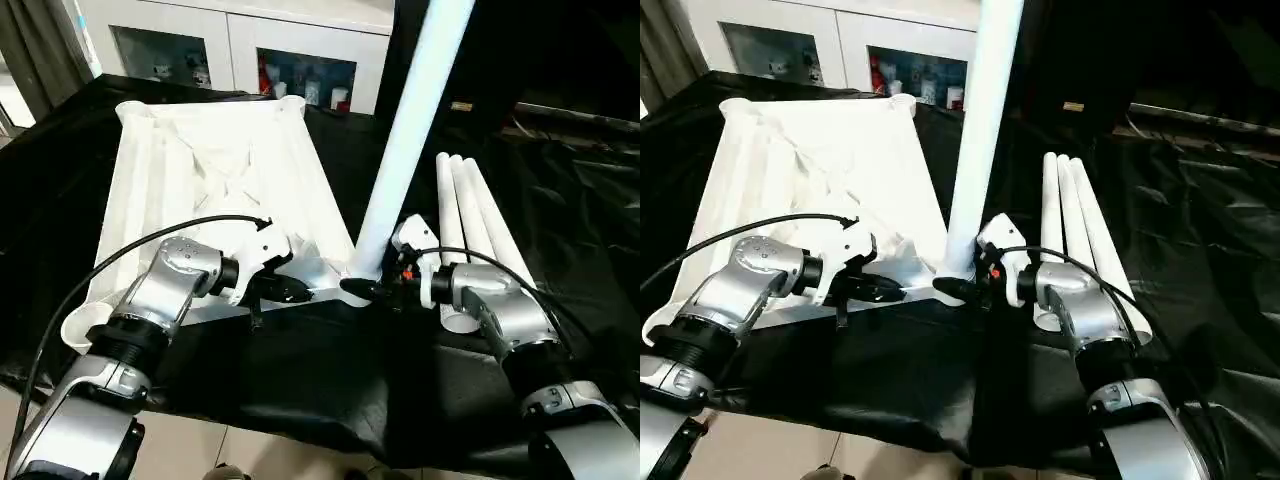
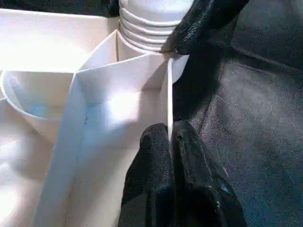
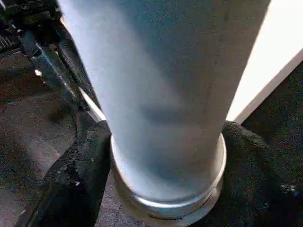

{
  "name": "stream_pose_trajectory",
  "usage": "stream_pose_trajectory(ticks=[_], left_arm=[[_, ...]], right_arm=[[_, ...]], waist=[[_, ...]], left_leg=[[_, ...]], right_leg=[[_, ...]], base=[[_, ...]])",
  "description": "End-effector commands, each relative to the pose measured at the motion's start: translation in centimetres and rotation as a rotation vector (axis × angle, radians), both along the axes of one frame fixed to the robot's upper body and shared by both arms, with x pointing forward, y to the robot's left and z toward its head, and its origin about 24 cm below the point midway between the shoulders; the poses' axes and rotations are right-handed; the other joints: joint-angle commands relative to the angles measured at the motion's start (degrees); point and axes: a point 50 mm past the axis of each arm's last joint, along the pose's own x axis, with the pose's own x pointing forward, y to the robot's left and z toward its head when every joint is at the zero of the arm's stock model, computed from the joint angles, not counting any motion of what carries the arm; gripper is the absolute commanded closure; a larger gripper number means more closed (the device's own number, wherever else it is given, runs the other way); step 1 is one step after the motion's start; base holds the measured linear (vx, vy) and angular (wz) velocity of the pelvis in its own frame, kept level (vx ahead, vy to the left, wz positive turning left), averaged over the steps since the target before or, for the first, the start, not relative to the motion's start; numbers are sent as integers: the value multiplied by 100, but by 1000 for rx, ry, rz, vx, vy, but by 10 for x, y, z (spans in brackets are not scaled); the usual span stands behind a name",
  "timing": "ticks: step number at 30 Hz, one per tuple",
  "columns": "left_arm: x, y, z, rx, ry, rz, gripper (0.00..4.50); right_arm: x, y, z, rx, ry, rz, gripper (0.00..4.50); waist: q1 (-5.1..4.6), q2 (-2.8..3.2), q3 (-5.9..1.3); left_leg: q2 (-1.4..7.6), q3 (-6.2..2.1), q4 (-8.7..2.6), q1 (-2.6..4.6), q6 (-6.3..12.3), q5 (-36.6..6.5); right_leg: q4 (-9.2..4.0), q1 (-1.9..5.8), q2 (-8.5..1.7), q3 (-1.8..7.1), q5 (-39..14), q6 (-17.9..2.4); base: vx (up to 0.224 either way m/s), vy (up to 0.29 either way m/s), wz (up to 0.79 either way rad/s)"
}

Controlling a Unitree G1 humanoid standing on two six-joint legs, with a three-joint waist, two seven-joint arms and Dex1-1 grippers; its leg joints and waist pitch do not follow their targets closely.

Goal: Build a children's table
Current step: Rotate leg to tighten

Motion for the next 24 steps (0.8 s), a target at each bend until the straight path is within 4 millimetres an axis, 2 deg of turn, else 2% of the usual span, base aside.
stream_pose_trajectory(ticks=[1,3,6,7,9,10,11,12,13,14,16,17,18,21,22,24], left_arm=[[-5,-5,-4,4,30,-46,450],[-5,-4,-4,6,28,-39,450],[-3,-6,-4,5,8,-8,450],[3,-9,-5,6,-27,58,450],[7,-11,-5,4,-43,97,450],[10,-14,-5,2,-57,138,450],[19,-22,-5,-6,-85,238,450],[22,-28,-5,-12,-93,287,450],[24,-30,-5,-15,-95,306,450],[27,-39,-6,-22,-98,363,450],[29,-58,-8,-30,-95,424,450],[27,-69,-9,-39,-91,433,450],[27,-69,-9,-39,-91,433,450],[21,-94,-10,-76,-82,399,450],[21,-95,-10,-78,-82,398,450],[20,-99,-11,-77,-96,375,450]], right_arm=[[-2,-1,2,1,-1,16,141],[-4,2,0,9,9,25,166],[-4,3,-3,14,18,-26,173],[1,2,-11,-17,30,-151,175],[3,2,-15,-27,39,-205,176],[4,1,-19,-37,49,-255,176],[7,4,-26,-34,78,-375,177],[8,6,-30,-26,95,-435,177],[9,8,-31,-20,101,-457,177],[11,12,-33,1,122,-547,178],[15,21,-35,48,157,-687,178],[17,27,-35,79,177,-732,178],[17,27,-35,79,177,-732,178],[20,43,-28,68,113,-735,178],[20,44,-27,62,104,-733,143],[22,47,-25,81,89,-722,108]], waist=[[-1,37,-355],[2,35,-356],[0,39,-352],[-7,32,-331],[-15,32,-319],[-21,26,-314],[-41,14,-303],[-38,26,-311],[-44,23,-316],[-60,22,-301],[-45,12,-308],[-56,33,-320],[-57,28,-316],[-37,17,-330],[-38,36,-330],[-30,22,-340]], left_leg=[[62,50,-371,11,254,-928],[62,52,-367,11,251,-909],[62,49,-372,14,228,-927],[60,50,-384,24,174,-1056],[50,52,-386,29,109,-1165],[49,46,-389,41,58,-1262],[42,47,-388,47,15,-1393],[37,28,-389,60,-48,-1429],[38,33,-387,63,-56,-1405],[36,35,-396,39,-45,-1418],[24,26,-387,53,-31,-1449],[29,18,-390,40,-35,-1411],[29,23,-391,40,-28,-1417],[14,28,-387,11,69,-1331],[16,23,-392,1,68,-1318],[12,31,-380,3,96,-1272]], right_leg=[[-356,364,-354,222,-784,-1372],[-357,359,-354,224,-780,-1362],[-360,352,-351,222,-829,-1356],[-390,334,-352,221,-1077,-1301],[-421,319,-357,223,-1346,-1236],[-446,306,-359,223,-1631,-1143],[-484,288,-358,223,-1943,-1056],[-497,279,-366,219,-2150,-977],[-503,281,-366,225,-2138,-969],[-511,267,-361,230,-2164,-941],[-525,262,-361,218,-2261,-881],[-519,270,-363,216,-2205,-870],[-527,265,-359,215,-2185,-858],[-504,288,-344,208,-1872,-868],[-501,287,-348,207,-1870,-870],[-500,296,-346,211,-1772,-874]], base=[[0,0,0],[0,0,0],[0,0,0],[0,0,0],[0,0,0],[0,0,0],[0,0,0],[0,0,0],[0,0,0],[0,0,0],[0,0,0],[0,0,0],[0,0,0],[0,0,0],[0,0,0],[0,0,0]])
